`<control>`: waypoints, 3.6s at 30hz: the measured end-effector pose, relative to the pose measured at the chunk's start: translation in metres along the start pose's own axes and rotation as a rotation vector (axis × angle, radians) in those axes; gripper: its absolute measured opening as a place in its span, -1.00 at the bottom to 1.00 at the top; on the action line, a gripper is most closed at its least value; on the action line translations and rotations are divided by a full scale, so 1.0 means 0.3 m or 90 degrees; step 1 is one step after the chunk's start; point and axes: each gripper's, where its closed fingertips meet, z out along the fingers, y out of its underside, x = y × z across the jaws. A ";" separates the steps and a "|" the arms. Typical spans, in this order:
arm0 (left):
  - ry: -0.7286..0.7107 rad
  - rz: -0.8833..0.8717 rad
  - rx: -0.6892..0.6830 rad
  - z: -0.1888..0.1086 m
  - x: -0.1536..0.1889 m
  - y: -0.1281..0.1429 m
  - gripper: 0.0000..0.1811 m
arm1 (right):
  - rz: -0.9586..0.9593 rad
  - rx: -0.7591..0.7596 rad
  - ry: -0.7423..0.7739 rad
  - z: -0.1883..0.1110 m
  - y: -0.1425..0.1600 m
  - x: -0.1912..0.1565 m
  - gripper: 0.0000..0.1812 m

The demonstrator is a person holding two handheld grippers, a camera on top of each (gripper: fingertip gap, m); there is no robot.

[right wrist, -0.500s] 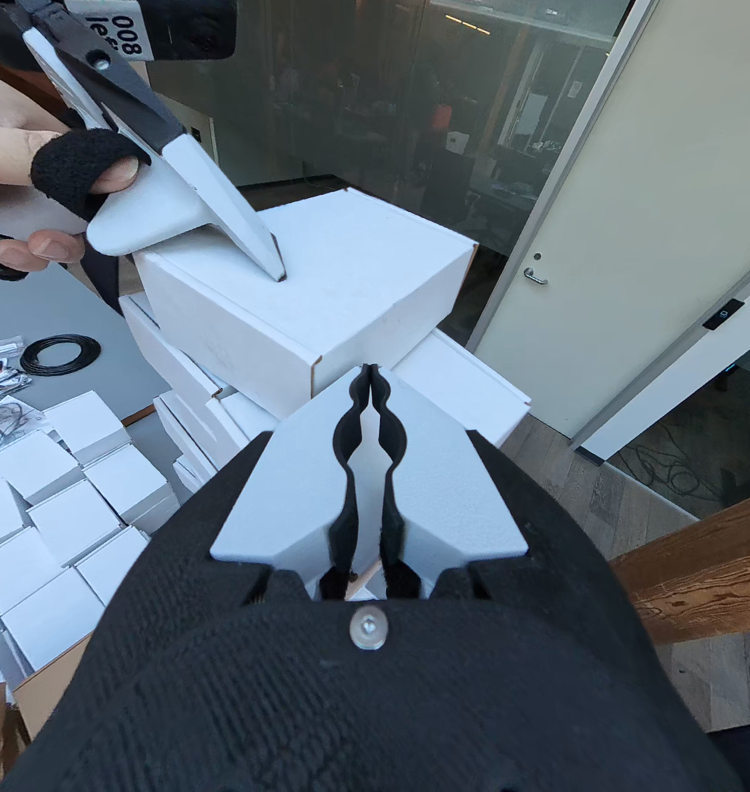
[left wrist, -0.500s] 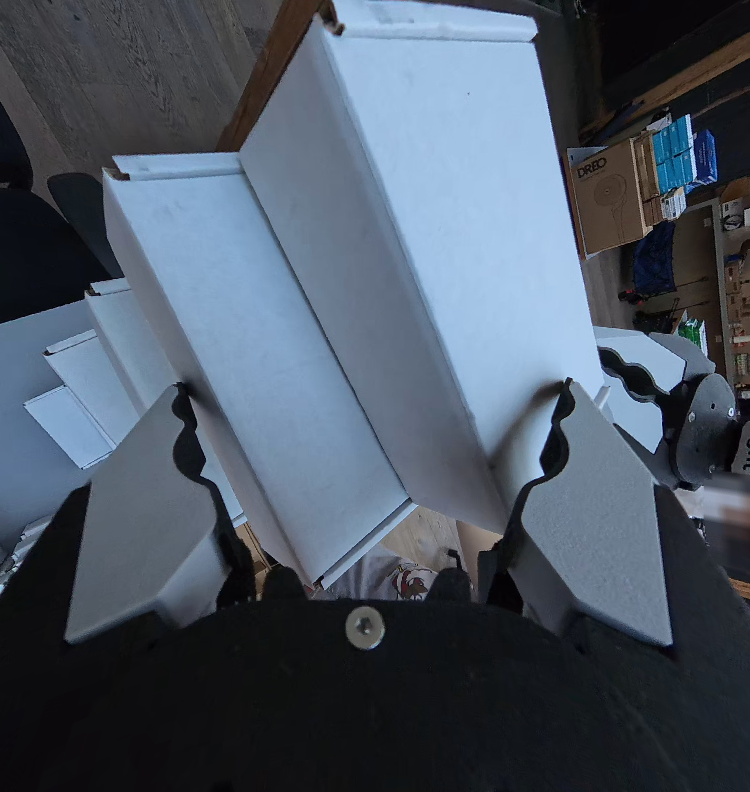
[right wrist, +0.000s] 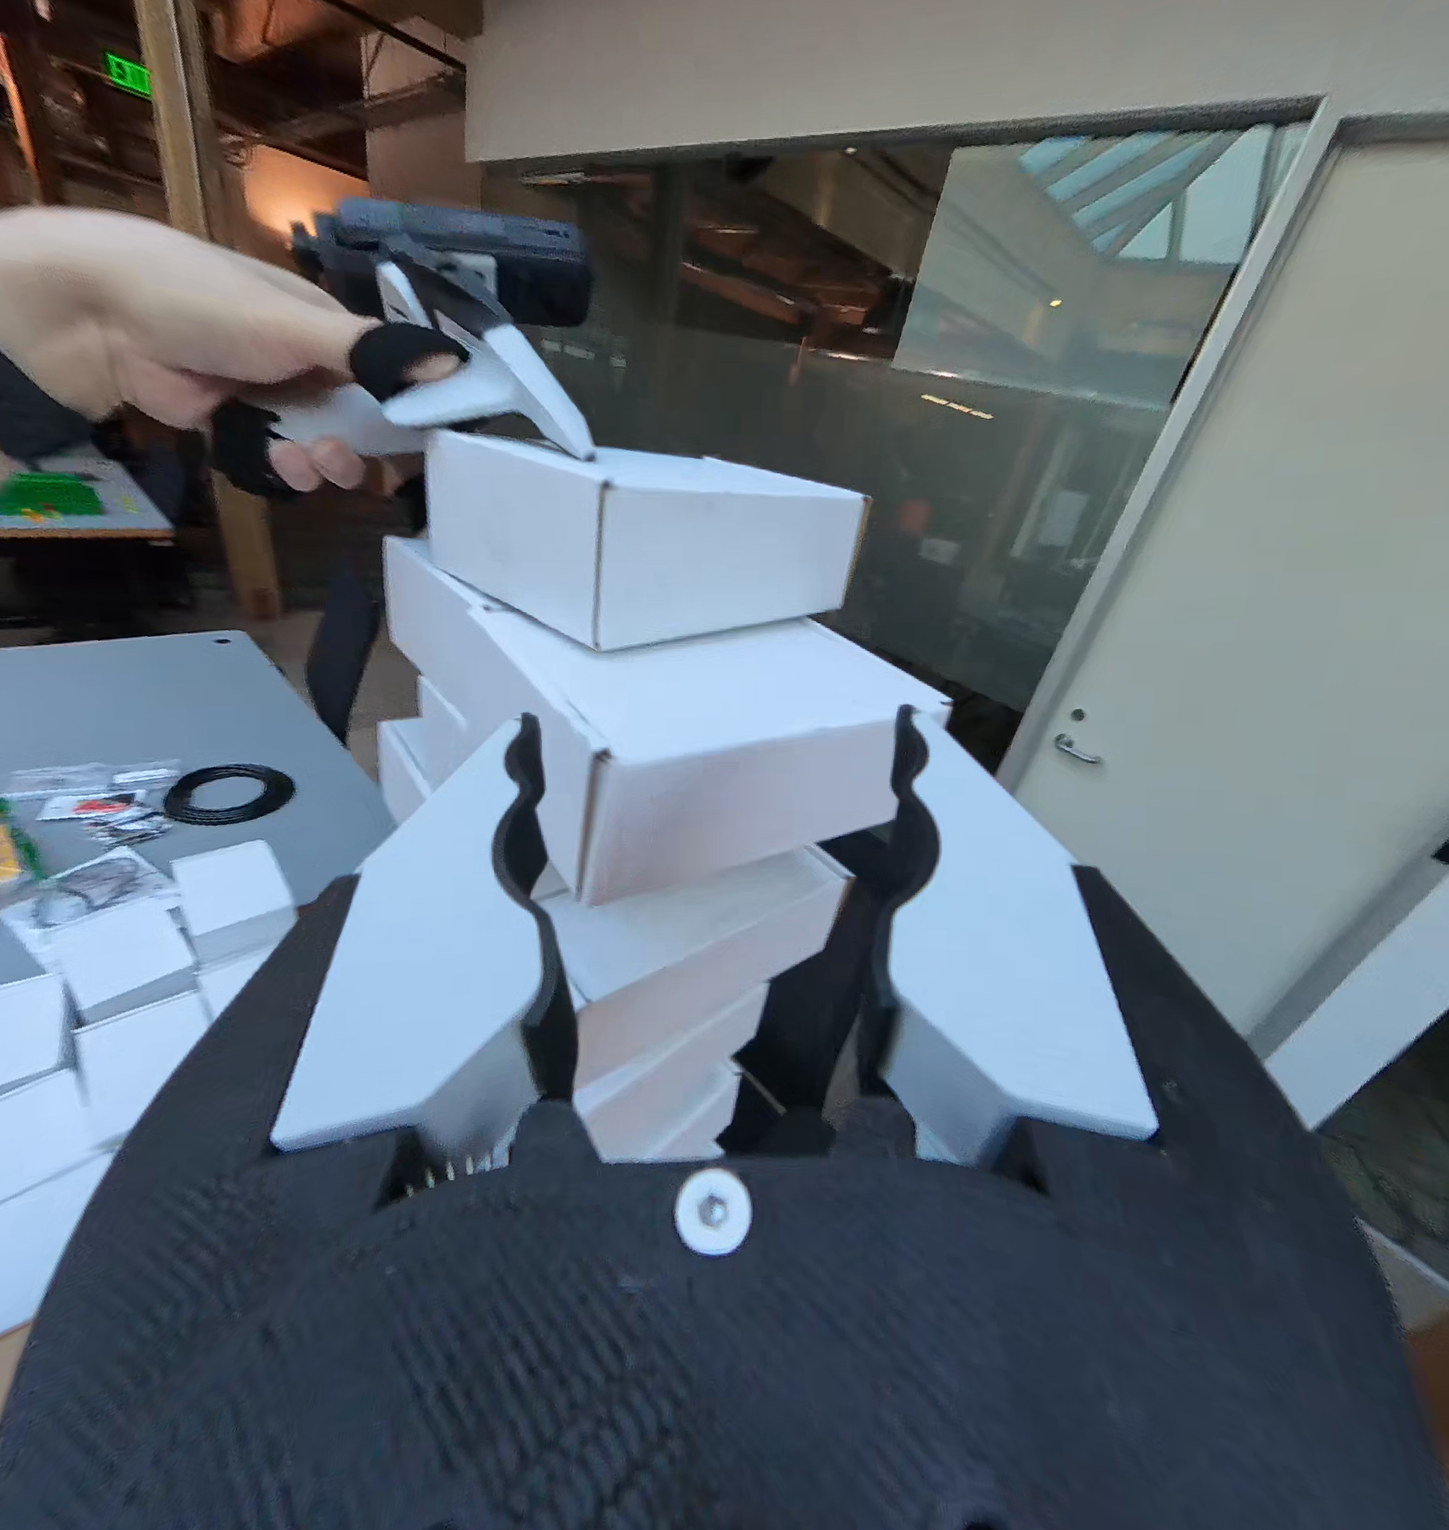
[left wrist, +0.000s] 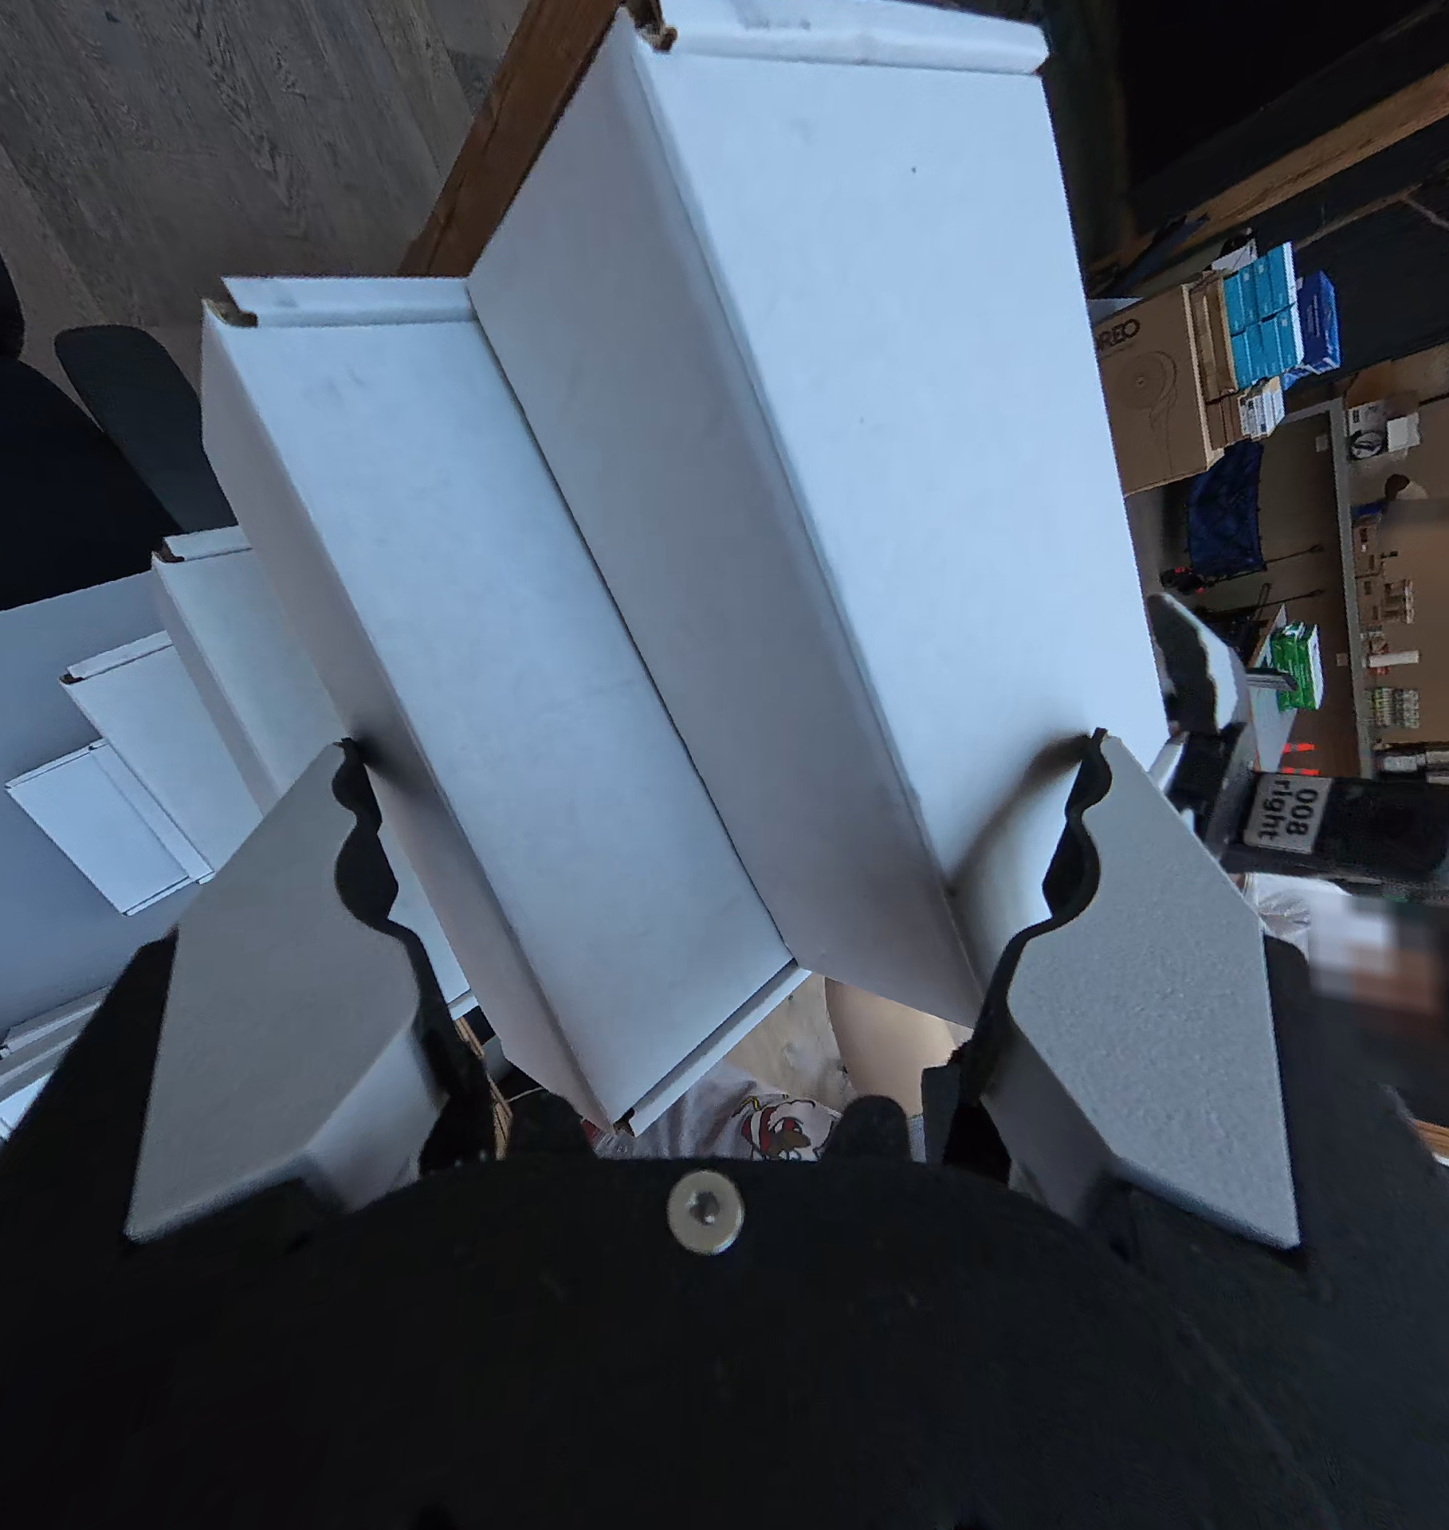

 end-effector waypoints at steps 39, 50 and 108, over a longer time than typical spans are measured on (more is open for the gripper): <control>0.024 -0.027 -0.019 -0.023 -0.014 0.020 0.74 | -0.037 -0.032 -0.111 0.133 0.128 -0.043 -0.21; 0.039 -0.028 0.030 -0.083 -0.017 -0.022 0.75 | -0.018 -0.006 -0.106 0.114 0.117 -0.019 -0.10; -0.400 0.376 0.378 0.038 -0.315 2.046 0.12 | -0.014 -0.385 0.293 -1.149 1.127 -1.413 0.04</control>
